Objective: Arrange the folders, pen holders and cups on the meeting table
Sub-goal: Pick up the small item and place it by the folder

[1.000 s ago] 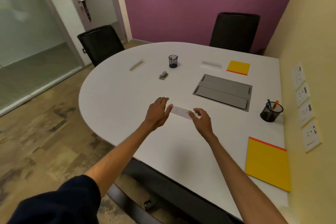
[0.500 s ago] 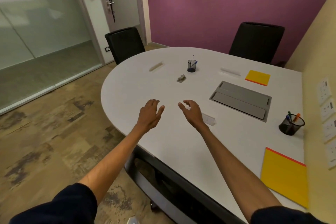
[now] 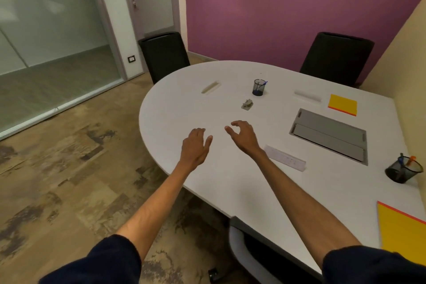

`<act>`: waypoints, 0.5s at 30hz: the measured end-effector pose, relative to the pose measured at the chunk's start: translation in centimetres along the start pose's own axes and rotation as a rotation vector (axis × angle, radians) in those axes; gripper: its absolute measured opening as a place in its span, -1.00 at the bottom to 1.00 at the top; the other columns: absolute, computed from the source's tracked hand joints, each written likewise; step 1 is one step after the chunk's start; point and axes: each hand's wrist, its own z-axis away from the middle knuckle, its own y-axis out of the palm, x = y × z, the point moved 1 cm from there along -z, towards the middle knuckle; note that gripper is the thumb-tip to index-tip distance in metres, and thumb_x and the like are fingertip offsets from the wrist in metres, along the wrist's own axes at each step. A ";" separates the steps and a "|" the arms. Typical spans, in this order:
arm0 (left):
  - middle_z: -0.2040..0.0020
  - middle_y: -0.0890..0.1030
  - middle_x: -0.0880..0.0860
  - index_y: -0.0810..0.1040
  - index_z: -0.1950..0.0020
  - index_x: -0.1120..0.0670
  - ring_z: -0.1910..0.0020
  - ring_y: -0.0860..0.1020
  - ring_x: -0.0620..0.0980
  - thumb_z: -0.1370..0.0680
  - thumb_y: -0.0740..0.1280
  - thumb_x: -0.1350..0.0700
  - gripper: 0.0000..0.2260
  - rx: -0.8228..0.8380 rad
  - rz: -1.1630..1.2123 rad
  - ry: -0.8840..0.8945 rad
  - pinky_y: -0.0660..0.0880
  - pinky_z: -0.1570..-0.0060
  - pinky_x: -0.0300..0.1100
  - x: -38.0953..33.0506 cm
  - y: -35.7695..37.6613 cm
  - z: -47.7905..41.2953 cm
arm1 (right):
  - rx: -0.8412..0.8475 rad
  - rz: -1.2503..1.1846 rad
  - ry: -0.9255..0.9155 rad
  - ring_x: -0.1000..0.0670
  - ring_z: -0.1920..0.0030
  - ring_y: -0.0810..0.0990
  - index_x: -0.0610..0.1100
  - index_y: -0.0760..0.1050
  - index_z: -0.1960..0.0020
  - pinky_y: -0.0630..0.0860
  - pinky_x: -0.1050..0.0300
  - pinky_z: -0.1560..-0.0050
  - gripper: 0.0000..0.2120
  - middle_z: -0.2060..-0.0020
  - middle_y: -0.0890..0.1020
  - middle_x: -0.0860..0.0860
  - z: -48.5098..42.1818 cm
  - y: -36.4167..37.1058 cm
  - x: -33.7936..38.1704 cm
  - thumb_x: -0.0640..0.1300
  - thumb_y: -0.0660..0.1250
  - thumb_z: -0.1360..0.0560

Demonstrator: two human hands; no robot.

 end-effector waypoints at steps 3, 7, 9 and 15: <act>-0.53 0.30 0.11 0.25 -0.52 0.12 -0.52 0.24 0.08 -0.68 0.01 -0.13 -0.50 0.019 -0.032 0.031 0.21 -0.49 0.06 3.1 -0.9 -1.6 | -0.035 -0.004 0.011 -0.06 -0.40 0.39 -0.10 0.48 -0.32 0.34 -0.04 -0.42 -0.57 -0.32 0.50 -0.05 -1.3 3.0 1.3 0.14 0.27 -0.57; -0.53 0.29 0.09 0.25 -0.52 0.10 -0.53 0.24 0.07 -0.67 0.01 -0.14 -0.50 0.036 0.001 0.020 0.20 -0.49 0.05 6.5 -1.3 -3.3 | -0.019 0.036 0.050 -0.06 -0.40 0.38 -0.11 0.47 -0.32 0.33 -0.06 -0.42 -0.58 -0.31 0.50 -0.05 -2.3 6.6 1.7 0.12 0.27 -0.58; -0.53 0.29 0.08 0.25 -0.53 0.09 -0.53 0.23 0.07 -0.67 0.00 -0.15 -0.50 0.041 0.022 0.012 0.18 -0.49 0.05 7.9 -1.2 -4.5 | -0.012 0.046 0.083 -0.06 -0.40 0.37 -0.11 0.46 -0.33 0.32 -0.07 -0.42 -0.57 -0.32 0.49 -0.05 -3.3 8.0 1.7 0.13 0.27 -0.58; -0.53 0.29 0.08 0.25 -0.52 0.09 -0.53 0.22 0.06 -0.67 0.01 -0.14 -0.51 0.099 0.039 -0.015 0.18 -0.49 0.05 11.5 -0.3 -8.6 | -0.016 0.035 0.148 -0.06 -0.41 0.37 -0.11 0.45 -0.33 0.34 -0.08 -0.41 -0.57 -0.32 0.49 -0.05 -7.9 11.8 0.9 0.11 0.27 -0.58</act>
